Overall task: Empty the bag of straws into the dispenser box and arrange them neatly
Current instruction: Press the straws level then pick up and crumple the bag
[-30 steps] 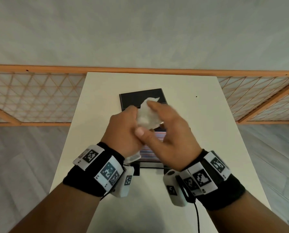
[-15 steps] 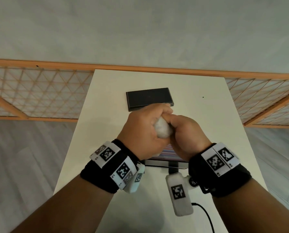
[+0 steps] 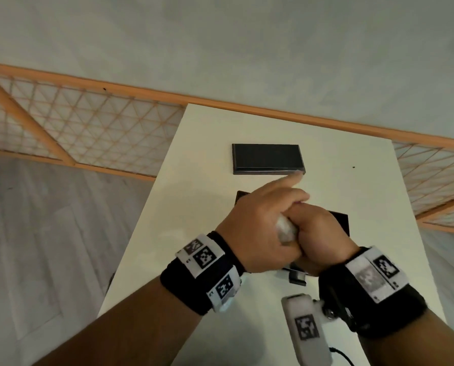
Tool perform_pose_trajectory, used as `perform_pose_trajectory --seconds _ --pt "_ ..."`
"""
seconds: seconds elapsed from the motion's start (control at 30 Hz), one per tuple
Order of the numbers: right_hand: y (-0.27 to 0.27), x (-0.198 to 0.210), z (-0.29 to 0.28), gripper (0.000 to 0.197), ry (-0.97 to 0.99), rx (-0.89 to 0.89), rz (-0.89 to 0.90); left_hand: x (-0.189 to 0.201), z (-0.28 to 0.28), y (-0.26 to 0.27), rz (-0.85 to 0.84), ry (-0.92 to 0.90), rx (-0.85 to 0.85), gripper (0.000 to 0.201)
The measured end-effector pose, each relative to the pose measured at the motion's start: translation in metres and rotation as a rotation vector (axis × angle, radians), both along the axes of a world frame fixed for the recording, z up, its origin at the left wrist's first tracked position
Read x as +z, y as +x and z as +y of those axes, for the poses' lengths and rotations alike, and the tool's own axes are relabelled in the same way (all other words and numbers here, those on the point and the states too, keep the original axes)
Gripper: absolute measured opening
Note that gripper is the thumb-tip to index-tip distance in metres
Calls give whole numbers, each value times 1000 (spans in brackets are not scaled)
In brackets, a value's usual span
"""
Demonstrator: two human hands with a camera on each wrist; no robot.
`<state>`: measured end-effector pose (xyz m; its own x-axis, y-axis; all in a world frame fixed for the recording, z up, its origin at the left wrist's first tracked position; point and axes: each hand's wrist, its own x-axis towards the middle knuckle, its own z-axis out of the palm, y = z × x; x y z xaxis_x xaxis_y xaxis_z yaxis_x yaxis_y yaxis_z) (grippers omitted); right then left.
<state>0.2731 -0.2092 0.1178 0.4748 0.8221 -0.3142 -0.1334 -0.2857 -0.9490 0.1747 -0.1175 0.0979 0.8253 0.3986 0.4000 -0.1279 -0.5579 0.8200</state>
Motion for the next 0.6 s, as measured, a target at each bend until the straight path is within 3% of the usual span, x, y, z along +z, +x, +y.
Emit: perform_pose_trajectory --seconds 0.1,0.17,0.23,0.3,0.37,0.43,0.6 --pt "-11 2 11 29 -6 -8 304 0 5 -12 32 59 12 68" --pt "-23 5 18 21 11 13 263 0 19 -23 80 3 82 72" --pt "-34 8 24 39 21 111 -40 -1 38 -36 181 -110 167 83" --pt "-46 8 30 35 26 234 -370 -4 54 -48 226 -222 127 99" --pt "-60 5 37 35 14 285 -456 -7 59 -59 227 -266 45 103" --pt "-70 0 47 46 -16 306 -374 -7 59 -70 199 -258 -3 96" --pt "-89 -11 51 22 -101 64 -54 -19 49 -90 115 -3 -82 67"
